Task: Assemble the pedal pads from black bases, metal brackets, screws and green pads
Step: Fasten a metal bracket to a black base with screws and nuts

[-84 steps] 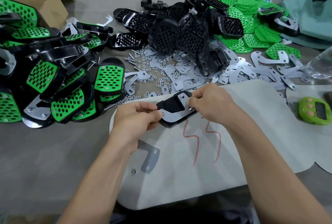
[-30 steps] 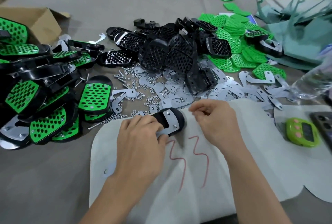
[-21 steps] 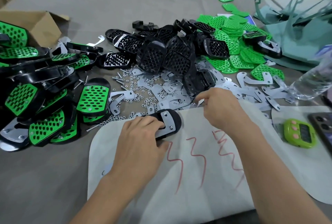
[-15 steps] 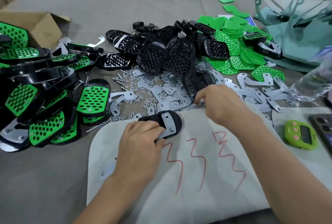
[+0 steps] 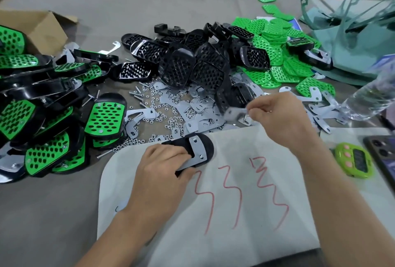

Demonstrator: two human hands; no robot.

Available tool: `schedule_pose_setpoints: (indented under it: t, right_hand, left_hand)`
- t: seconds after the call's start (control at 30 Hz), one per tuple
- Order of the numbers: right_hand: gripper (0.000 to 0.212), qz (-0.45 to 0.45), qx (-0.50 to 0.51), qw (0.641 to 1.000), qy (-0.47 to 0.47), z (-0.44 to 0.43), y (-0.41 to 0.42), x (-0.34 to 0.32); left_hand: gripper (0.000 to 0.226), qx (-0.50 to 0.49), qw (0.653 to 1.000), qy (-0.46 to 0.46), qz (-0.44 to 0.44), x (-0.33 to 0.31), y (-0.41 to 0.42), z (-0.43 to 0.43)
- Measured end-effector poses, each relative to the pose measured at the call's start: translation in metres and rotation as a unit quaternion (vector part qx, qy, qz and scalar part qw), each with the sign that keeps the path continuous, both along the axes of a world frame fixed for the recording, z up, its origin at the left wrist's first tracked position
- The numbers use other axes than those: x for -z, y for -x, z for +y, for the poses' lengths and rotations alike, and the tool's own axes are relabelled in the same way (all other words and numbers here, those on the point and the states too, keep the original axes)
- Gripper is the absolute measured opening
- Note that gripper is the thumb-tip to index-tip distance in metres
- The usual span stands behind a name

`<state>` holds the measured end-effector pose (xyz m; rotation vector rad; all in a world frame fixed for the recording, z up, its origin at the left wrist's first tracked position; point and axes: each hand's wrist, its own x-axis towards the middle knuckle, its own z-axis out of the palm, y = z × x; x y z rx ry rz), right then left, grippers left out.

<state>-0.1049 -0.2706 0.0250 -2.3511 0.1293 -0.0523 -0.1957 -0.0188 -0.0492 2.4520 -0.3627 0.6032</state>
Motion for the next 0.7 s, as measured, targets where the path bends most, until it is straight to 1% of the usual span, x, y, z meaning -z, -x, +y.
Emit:
schedule_pose_setpoints:
  t: [0.03, 0.1, 0.13, 0.2, 0.27, 0.37, 0.4, 0.47, 0.53, 0.57, 0.63, 0.7]
  right_hand:
    - [0.024, 0.000, 0.021, 0.996, -0.092, 0.006, 0.008, 0.001]
    - [0.016, 0.028, 0.037, 0.963, -0.265, 0.024, 0.025, 0.005]
    - [0.012, 0.044, 0.039, 0.943, -0.328, 0.033, 0.032, 0.007]
    - [0.008, 0.072, 0.044, 0.915, -0.395, 0.047, 0.044, 0.011]
    - [0.009, 0.095, 0.053, 0.894, -0.434, 0.058, 0.053, 0.013]
    - [0.015, 0.116, 0.051, 0.860, -0.495, 0.073, 0.063, 0.011]
    - [0.013, 0.118, 0.048, 0.851, -0.510, 0.078, 0.066, 0.010]
    - [0.013, 0.117, 0.055, 0.837, -0.532, 0.088, 0.069, 0.010]
    - [0.021, 0.120, 0.057, 0.833, -0.536, 0.094, 0.073, 0.009]
    - [0.023, 0.122, 0.048, 0.836, -0.532, 0.095, 0.075, 0.008]
    - [0.022, 0.118, 0.022, 0.850, -0.513, 0.091, 0.078, 0.008]
    - [0.018, 0.102, 0.004, 0.861, -0.498, 0.085, 0.078, 0.008]
  left_hand:
    - [0.021, 0.002, 1.000, 0.002, -0.003, 0.002, 0.000, -0.001]
    - [0.021, 0.006, 1.000, 0.002, 0.005, 0.000, 0.001, -0.001]
    - [0.023, 0.009, 1.000, 0.004, 0.019, -0.003, 0.001, -0.001]
    - [0.027, 0.007, 0.998, 0.031, 0.062, -0.013, -0.001, 0.001]
    - [0.032, -0.010, 0.992, 0.088, 0.089, -0.027, 0.000, 0.000]
    - [0.043, -0.024, 0.986, 0.150, 0.072, -0.045, 0.001, -0.009]
    - [0.045, -0.020, 0.986, 0.154, 0.062, -0.050, 0.001, -0.013]
    - [0.043, 0.001, 0.992, 0.120, 0.027, -0.054, 0.002, -0.020]
    - [0.038, 0.018, 0.996, 0.085, -0.010, -0.051, 0.001, -0.020]
    - [0.037, 0.023, 0.995, 0.098, -0.005, -0.051, 0.001, -0.018]
    - [0.038, 0.041, 0.987, 0.149, 0.041, -0.055, 0.001, -0.010]
    - [0.044, 0.052, 0.974, 0.186, 0.118, -0.062, 0.000, -0.003]
